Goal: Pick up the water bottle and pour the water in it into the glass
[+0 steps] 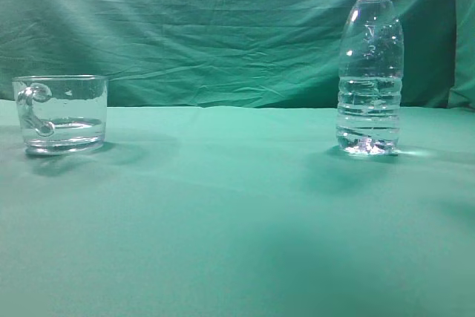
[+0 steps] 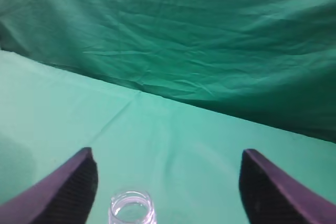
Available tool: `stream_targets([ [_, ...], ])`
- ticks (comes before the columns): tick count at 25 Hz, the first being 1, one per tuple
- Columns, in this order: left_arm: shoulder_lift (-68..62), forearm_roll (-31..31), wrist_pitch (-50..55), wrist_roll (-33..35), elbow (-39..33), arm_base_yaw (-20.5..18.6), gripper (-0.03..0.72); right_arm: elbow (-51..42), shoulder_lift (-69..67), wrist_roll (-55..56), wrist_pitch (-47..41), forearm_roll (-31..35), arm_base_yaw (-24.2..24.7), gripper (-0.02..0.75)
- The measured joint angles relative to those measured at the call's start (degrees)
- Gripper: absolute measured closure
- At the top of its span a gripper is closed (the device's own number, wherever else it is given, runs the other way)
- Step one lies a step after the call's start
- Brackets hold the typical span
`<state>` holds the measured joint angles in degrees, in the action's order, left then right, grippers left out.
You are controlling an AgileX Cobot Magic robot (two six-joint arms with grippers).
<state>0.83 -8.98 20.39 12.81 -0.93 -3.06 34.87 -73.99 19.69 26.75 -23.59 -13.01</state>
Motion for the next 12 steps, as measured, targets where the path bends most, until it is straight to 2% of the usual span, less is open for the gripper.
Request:
stream_targets([
  [2,0.0,0.0,0.0,0.0,0.0,0.0,0.688,0.0,4.6,3.16,-5.06,-0.61,0.0,0.282],
  [4,0.0,0.0,0.0,0.0,0.0,0.0,0.688,0.0,9.52,5.99,-10.18,-1.29,0.0,0.405],
  [6,0.0,0.0,0.0,0.0,0.0,0.0,0.688,0.0,13.71,7.75,-15.28,-1.83,0.0,0.562],
  [8,0.0,0.0,0.0,0.0,0.0,0.0,0.688,0.0,17.64,8.51,-20.25,-1.98,0.0,0.671],
  [10,0.0,0.0,0.0,0.0,0.0,0.0,0.688,-0.11,21.73,10.23,-24.13,-1.98,0.0,0.738],
  [12,0.0,0.0,0.0,0.0,0.0,0.0,0.688,-0.34,25.3,12.74,-27.84,-1.98,0.0,0.738],
])
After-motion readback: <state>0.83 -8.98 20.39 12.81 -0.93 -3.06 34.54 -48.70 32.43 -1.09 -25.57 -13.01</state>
